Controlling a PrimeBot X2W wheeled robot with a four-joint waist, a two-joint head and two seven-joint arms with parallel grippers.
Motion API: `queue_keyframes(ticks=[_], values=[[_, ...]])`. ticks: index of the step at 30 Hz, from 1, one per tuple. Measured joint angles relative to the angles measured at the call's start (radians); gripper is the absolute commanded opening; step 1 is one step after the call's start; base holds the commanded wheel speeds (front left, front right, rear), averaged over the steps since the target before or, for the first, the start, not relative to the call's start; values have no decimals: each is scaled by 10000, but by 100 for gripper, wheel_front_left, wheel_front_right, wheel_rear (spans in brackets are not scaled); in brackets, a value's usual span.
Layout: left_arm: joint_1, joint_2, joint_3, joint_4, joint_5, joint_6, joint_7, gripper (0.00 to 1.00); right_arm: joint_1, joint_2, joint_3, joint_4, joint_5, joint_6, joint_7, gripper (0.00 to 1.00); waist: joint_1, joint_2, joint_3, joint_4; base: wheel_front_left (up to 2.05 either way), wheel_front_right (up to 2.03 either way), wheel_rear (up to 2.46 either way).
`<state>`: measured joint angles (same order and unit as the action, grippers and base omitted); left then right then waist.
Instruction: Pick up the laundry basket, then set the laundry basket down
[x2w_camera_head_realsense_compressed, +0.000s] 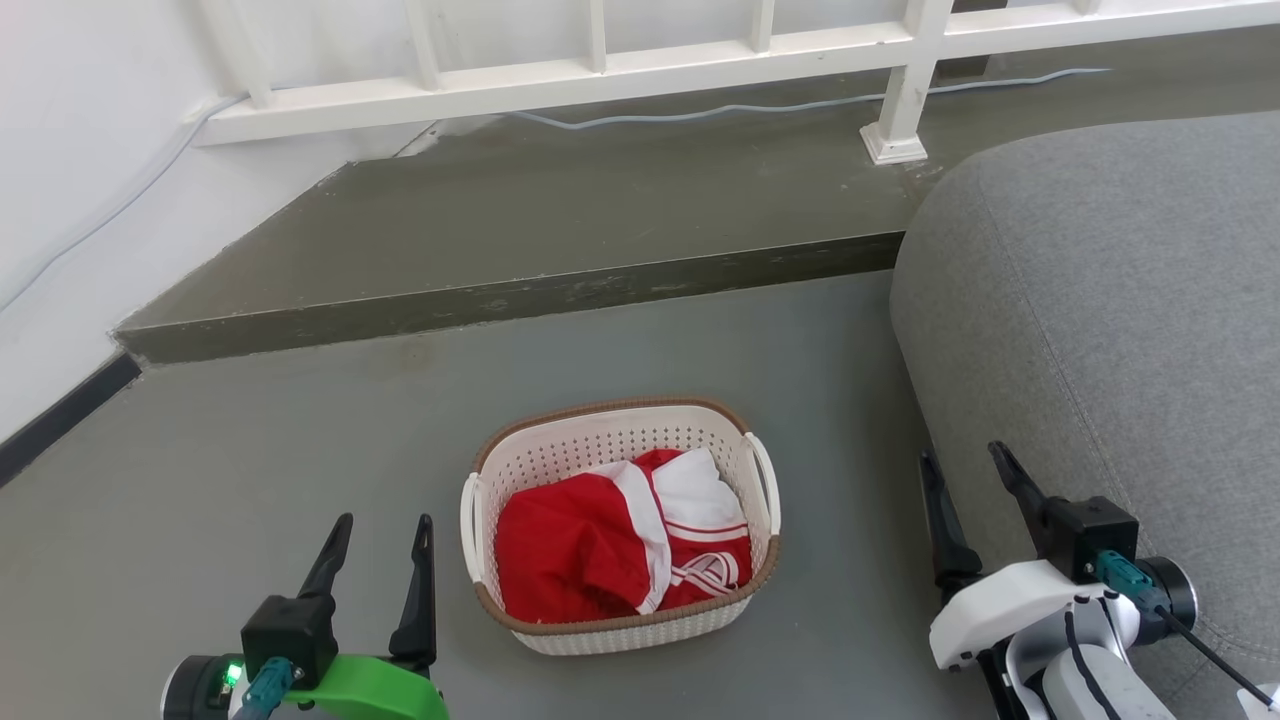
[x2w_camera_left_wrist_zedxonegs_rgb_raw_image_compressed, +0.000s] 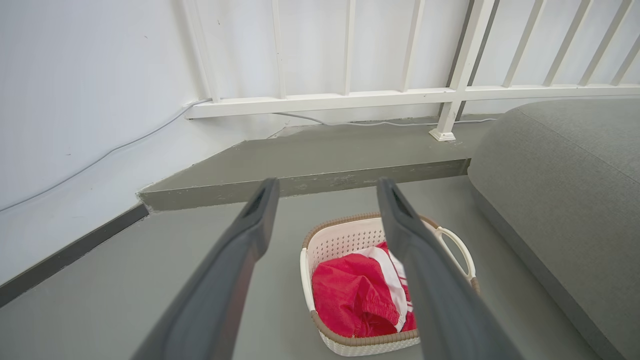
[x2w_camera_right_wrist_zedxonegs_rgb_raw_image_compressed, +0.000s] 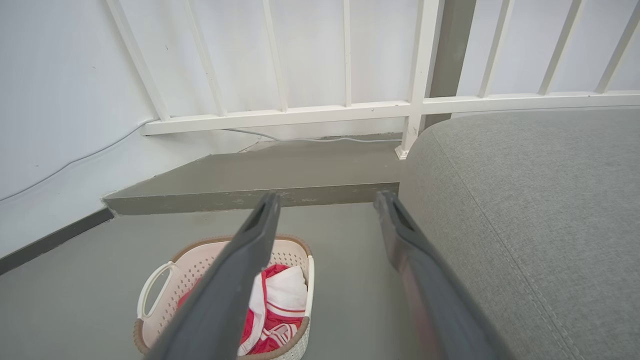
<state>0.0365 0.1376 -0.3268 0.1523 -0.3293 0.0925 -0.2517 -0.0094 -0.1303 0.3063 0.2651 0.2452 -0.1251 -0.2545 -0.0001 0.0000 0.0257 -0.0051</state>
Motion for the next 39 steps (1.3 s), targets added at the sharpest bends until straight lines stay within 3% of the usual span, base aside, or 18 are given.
queue_keyframes(ticks=[12,13,24,39], values=[[80,-13,52,-209,192,0,0,100,191,61,-90,-165,-104,0,0,100,0,0,37,27,0,0,0],[85,-19,54,-211,196,0,0,0,191,67,-92,-167,-104,0,0,0,0,0,38,29,0,0,0],[307,-184,-82,357,-203,-48,46,0,644,230,-52,316,238,109,4,0,0,0,27,29,0,0,0],[308,-284,345,238,-2220,-322,412,0,650,341,-483,52,2466,439,366,0,0,0,-1,31,0,0,0]])
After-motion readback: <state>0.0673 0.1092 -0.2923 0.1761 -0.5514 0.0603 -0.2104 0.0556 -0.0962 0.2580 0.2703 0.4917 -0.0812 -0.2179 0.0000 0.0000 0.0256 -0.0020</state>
